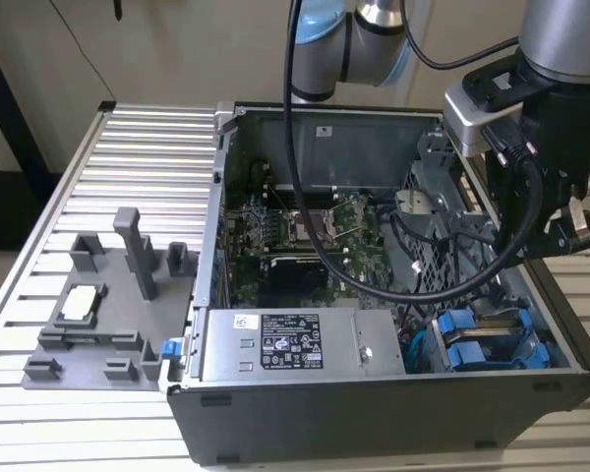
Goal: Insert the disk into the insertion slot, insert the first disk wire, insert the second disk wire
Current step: 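Insert the first disk wire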
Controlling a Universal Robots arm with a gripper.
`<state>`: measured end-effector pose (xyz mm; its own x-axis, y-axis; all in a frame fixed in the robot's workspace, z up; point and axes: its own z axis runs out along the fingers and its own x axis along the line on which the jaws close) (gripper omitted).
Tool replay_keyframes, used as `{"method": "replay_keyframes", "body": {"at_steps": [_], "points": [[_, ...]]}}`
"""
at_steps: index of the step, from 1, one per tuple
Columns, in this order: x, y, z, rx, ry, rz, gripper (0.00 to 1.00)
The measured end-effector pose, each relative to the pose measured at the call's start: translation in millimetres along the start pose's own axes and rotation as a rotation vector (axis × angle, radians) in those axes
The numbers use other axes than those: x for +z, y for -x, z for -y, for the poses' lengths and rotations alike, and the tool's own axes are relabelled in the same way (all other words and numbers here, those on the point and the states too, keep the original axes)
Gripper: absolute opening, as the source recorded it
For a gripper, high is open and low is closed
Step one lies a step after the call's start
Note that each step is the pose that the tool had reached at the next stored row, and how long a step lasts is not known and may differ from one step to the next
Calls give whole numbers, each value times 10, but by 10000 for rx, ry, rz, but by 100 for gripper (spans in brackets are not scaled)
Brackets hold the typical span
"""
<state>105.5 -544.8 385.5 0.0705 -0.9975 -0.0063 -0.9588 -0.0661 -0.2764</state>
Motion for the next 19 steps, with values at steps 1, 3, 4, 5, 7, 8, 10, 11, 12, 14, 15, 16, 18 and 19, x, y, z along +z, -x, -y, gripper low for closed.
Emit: {"method": "replay_keyframes", "body": {"at_steps": [1, 3, 4, 5, 7, 8, 10, 11, 12, 14, 15, 16, 18, 19], "points": [[0, 0, 0, 0, 0, 0, 20], [0, 0, 0, -1, 0, -1, 19], [0, 0, 0, -1, 0, -1, 19], [0, 0, 0, -1, 0, -2, 19], [0, 0, 0, -1, 0, -3, 19], [0, 0, 0, -1, 0, -3, 19], [0, 0, 0, -2, 1, -4, 19], [1, 0, 2, -2, 21, -9, 19], [5, 0, 9, -5, 86, -21, 19], [17, -3, 43, -10, 303, -40, 19], [24, -5, 64, -13, 427, -49, 19], [32, -7, 87, -12, 562, -54, 19], [47, -11, 133, -13, 832, -58, 19], [54, -14, 156, -13, 964, -57, 19]]}}
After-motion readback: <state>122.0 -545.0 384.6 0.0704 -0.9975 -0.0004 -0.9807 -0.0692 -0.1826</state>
